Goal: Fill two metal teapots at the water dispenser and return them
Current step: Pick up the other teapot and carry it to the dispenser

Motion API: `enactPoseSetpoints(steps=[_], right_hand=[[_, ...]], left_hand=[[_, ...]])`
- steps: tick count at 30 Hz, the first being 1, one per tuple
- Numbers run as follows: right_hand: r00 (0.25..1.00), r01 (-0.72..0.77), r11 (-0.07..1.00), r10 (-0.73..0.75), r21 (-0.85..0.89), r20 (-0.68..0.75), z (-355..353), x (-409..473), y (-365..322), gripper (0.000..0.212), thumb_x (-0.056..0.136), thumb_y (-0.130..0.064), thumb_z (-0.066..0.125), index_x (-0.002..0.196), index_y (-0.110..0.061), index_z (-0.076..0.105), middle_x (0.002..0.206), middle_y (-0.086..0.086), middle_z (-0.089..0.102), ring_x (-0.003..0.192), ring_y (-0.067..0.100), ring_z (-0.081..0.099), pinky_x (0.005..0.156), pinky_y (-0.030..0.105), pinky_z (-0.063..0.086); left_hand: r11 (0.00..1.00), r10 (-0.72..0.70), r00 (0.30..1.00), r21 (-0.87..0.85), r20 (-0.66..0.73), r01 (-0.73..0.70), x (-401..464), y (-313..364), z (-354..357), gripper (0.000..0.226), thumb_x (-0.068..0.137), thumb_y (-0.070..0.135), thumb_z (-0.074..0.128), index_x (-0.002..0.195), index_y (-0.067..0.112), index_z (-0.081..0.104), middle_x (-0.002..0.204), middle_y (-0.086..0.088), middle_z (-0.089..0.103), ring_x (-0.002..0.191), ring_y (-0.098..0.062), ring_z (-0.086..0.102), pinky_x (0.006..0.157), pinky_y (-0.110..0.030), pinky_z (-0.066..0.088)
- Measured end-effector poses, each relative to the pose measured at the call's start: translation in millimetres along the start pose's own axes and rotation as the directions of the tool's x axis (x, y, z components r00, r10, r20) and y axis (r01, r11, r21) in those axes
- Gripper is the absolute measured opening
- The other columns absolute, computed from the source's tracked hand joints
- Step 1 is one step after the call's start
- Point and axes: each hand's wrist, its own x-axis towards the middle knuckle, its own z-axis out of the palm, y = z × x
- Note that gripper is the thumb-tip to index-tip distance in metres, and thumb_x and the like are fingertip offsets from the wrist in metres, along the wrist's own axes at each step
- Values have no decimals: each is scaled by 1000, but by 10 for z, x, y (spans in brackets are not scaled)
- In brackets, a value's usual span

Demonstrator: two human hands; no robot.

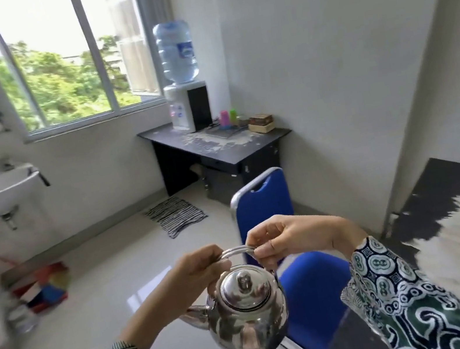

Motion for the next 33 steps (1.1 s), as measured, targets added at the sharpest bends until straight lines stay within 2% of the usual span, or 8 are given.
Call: enactPoseSetpoints(steps=[3, 8, 12, 16, 19, 24, 27, 33], right_hand=[[996, 86, 996, -87, -37, -26, -152, 595, -83, 9, 90, -7, 52, 86, -10, 60, 68, -10, 61, 61, 2, 54, 63, 14, 48], [962, 232, 971, -237, -48, -136, -552, 1489, -200, 9, 85, -14, 55, 90, -7, 60, 66, -13, 59, 61, 4, 49, 62, 15, 44], [925, 313, 947, -321, -68, -205, -891, 2162, -310, 11, 84, -13, 56, 89, -5, 61, 62, -14, 58, 57, 2, 47, 57, 13, 40], [883, 367, 927, -373, -75, -283, -1247, 2904, -370, 13, 84, -15, 55, 88, -4, 61, 60, -13, 58, 55, 0, 47, 54, 12, 39], [854, 394, 915, -398, -83, -336, -1496, 3470, -413, 8, 87, -9, 54, 83, -4, 59, 58, -14, 59, 52, -1, 48, 52, 9, 39], [782, 424, 899, -427, -114, -454, -1905, 4441, -428, 13, 89, -7, 52, 78, -4, 58, 55, -14, 55, 51, -1, 46, 53, 9, 37], [744, 423, 895, -432, -140, -510, -2278, 5103, -457, 18, 90, -5, 50, 73, -6, 56, 54, -15, 54, 50, -2, 47, 54, 9, 38], [743, 395, 908, -407, -144, -532, -3202, 6233, -660, 20, 91, -5, 47, 73, -8, 53, 52, -14, 51, 48, -2, 43, 51, 8, 36]], left_hand=[[1000, -7, 993, -4, -118, 6, 202, -275, -402, 28, 74, 46, 60, 64, 21, 53, 50, 7, 47, 49, -6, 39, 48, -21, 34], [999, 3, 965, -40, -263, -14, 759, -588, -1094, 33, 75, 44, 61, 68, 12, 56, 56, 5, 44, 53, -14, 36, 47, -26, 30], [997, 14, 963, -72, -269, -35, 1249, -767, -1653, 31, 77, 36, 61, 70, 6, 56, 54, 8, 44, 51, -9, 34, 45, -17, 28], [994, 25, 946, -90, -323, -57, 1748, -1028, -2180, 37, 78, 28, 58, 73, -8, 52, 59, -3, 42, 52, -9, 35, 46, -16, 29], [995, 30, 923, -81, -383, -66, 2119, -1286, -2557, 36, 79, 28, 57, 73, -8, 53, 59, -4, 43, 53, -10, 35, 47, -16, 30], [993, 8, 924, -102, -382, -51, 2811, -1798, -3231, 27, 83, 23, 56, 73, -3, 56, 53, 11, 45, 48, -2, 36, 46, -11, 31], [992, -4, 937, -118, -350, -40, 3329, -2148, -3716, 20, 87, 15, 54, 74, 1, 56, 49, 13, 47, 46, 1, 37, 45, -9, 32], [995, 34, 956, -82, -291, -61, 4500, -2722, -4670, 32, 85, 31, 57, 71, 2, 55, 54, 7, 41, 49, -5, 32, 44, -14, 27]])
